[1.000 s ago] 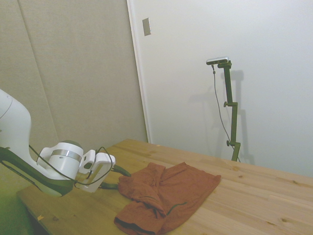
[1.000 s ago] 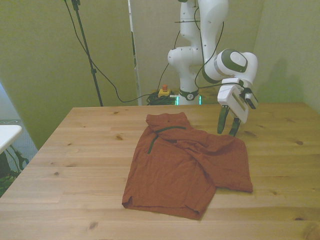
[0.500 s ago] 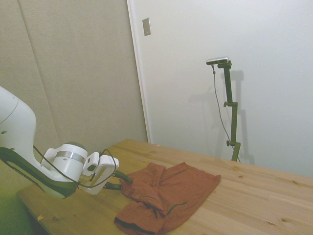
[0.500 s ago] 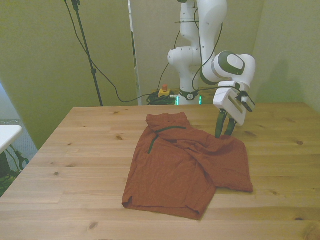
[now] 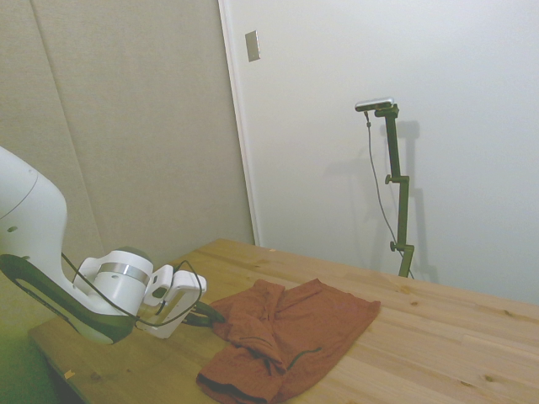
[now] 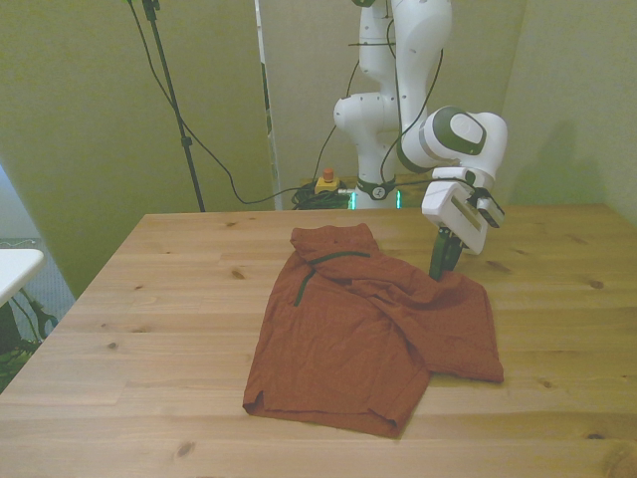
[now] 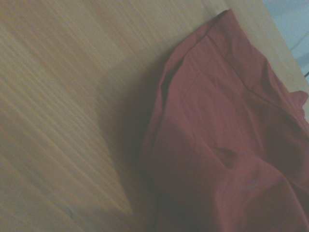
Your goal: Fold the shorts
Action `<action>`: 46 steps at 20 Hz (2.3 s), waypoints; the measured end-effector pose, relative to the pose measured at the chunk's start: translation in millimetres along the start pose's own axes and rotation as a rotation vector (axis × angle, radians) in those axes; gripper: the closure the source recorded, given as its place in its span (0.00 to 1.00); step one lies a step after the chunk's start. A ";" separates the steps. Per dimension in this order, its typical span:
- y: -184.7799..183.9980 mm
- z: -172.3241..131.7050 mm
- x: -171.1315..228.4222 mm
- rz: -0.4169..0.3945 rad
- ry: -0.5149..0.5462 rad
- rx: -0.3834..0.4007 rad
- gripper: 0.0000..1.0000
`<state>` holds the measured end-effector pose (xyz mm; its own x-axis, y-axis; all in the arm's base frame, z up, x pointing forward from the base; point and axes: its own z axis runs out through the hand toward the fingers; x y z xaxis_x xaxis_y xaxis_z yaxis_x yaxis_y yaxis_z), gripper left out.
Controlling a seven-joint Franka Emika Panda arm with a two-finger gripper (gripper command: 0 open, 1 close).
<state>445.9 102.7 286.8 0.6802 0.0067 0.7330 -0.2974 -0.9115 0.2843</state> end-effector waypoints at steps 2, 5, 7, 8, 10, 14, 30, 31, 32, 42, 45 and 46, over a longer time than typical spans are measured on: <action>1.2 1.0 0.1 0.008 -0.007 0.008 1.00; 1.6 1.3 0.2 0.011 -0.008 0.009 1.00; 1.9 1.5 0.9 0.012 -0.008 0.009 1.00; 2.2 1.7 1.4 0.014 -0.008 0.008 1.00; 2.6 1.7 5.9 0.033 -0.013 0.013 1.00; 8.5 -5.9 36.6 0.097 -0.016 0.039 1.00; 139.8 2.7 188.4 0.387 -0.086 0.061 1.00; 146.5 6.3 195.1 0.398 -0.092 0.060 1.00; 153.7 10.4 202.0 0.410 -0.096 0.059 1.00; 244.7 73.2 236.5 0.546 -0.175 0.027 1.00; 262.1 97.8 235.4 0.587 -0.207 0.026 1.00; 268.4 105.6 235.5 0.606 -0.217 0.031 0.00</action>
<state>597.1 -183.8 470.4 0.5188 -0.5934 0.6154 -0.6543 -0.7389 -0.1608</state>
